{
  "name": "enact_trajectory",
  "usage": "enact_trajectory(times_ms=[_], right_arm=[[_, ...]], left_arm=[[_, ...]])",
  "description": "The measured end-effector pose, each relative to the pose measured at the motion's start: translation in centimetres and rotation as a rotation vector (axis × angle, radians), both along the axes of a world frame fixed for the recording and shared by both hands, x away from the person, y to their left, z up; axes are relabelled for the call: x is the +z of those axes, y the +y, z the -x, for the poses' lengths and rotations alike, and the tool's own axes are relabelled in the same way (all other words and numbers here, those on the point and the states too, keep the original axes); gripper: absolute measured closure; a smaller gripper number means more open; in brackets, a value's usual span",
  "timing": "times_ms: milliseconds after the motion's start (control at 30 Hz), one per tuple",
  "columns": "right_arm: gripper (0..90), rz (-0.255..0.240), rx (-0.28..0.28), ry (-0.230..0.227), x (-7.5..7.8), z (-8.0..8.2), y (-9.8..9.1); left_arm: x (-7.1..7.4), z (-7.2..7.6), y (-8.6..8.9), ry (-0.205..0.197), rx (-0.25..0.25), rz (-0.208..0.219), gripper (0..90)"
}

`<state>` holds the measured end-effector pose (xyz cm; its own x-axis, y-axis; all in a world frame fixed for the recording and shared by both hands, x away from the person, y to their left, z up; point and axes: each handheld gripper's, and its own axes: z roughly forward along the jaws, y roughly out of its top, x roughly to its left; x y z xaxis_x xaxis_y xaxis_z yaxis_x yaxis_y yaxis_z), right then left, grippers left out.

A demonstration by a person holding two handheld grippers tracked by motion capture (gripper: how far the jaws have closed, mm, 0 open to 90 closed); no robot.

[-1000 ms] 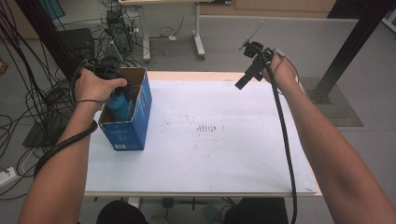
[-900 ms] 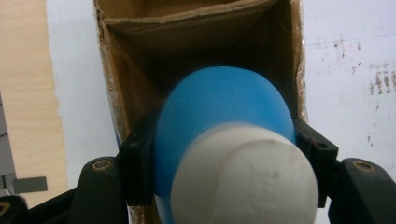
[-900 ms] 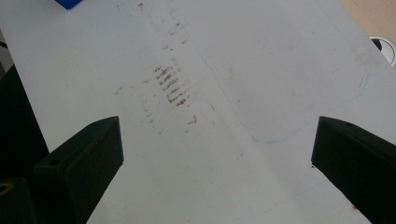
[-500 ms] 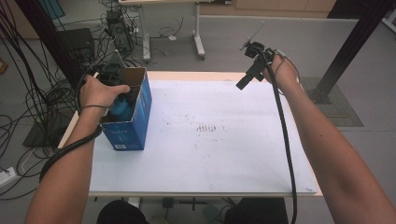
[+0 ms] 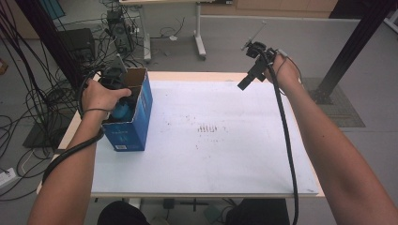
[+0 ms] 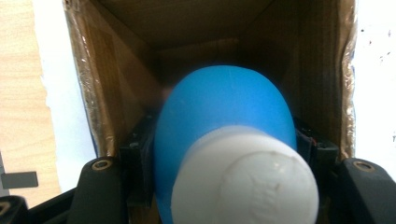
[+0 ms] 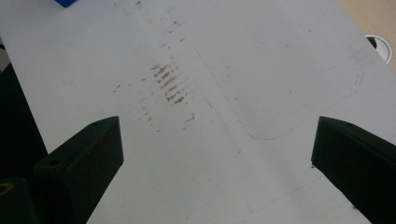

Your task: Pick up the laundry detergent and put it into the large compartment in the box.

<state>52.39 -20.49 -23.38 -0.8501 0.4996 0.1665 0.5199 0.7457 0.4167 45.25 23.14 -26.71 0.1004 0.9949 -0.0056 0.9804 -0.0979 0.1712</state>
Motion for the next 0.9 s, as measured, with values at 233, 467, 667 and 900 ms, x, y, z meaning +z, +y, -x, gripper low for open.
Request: enact_trajectory(times_ms=[233,467,667,900], right_arm=[[2.0,-0.001,-0.001,0.002,-0.03,-0.01,0.00],[2.0,-0.002,-0.001,0.004,-0.10,-0.04,0.03],[2.0,0.002,0.001,0.003,-0.08,-0.04,0.08],[2.0,0.001,0.001,0.003,-0.10,-0.07,0.00]], left_arm=[[-0.04,-0.04,-0.06,0.002,-0.004,-0.004,37.5],[-0.12,-0.01,-0.02,0.002,0.002,-0.003,37.5],[-0.15,-0.02,0.07,0.003,0.004,0.000,37.5],[-0.17,-0.02,0.09,0.000,0.004,-0.001,37.5]])
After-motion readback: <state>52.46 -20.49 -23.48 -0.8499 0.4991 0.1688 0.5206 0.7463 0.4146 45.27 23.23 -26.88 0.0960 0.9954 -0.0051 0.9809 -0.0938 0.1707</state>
